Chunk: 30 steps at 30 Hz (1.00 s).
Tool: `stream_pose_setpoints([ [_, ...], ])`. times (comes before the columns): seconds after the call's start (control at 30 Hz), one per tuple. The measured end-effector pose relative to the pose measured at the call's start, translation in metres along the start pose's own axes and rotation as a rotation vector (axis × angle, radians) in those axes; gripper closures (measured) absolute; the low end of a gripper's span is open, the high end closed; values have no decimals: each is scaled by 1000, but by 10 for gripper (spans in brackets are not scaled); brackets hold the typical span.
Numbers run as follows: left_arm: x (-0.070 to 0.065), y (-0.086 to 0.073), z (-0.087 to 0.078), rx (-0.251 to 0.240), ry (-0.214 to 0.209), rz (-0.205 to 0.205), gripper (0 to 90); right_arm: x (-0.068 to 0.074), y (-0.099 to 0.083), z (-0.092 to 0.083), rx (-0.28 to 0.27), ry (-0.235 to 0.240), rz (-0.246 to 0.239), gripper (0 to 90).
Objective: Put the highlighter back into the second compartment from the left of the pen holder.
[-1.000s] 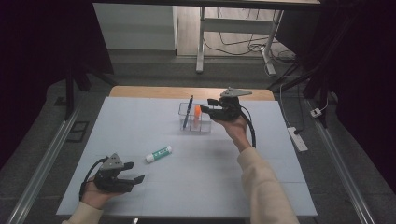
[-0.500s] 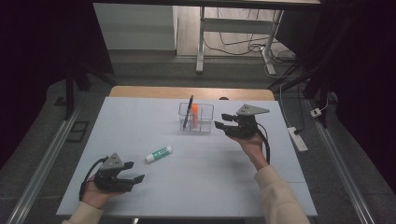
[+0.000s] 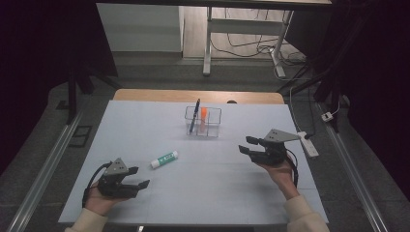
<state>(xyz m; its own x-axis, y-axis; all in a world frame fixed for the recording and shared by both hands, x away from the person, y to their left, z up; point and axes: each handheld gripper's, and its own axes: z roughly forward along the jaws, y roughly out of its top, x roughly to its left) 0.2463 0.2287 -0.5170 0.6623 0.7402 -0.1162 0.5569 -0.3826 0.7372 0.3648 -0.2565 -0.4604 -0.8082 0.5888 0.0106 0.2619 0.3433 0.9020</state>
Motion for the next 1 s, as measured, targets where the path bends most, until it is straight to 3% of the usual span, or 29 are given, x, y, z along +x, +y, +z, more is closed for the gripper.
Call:
stream_pose_setpoints([
  [0.27, 1, 0, 1, -1, 9, -3, 302, 2, -20, -24, 15, -13, 11, 470],
  [0.43, 1, 0, 0, -7, 14, -4, 302, 2, -30, -32, 30, -32, -9, 462],
  [0.73, 4, 1, -2, -24, 23, -9, 303, -1, -45, -44, 57, -39, -14, 428],
  [1.0, 3, 3, -5, -30, 29, -5, 302, 0, -50, -43, 81, -28, -19, 403],
])
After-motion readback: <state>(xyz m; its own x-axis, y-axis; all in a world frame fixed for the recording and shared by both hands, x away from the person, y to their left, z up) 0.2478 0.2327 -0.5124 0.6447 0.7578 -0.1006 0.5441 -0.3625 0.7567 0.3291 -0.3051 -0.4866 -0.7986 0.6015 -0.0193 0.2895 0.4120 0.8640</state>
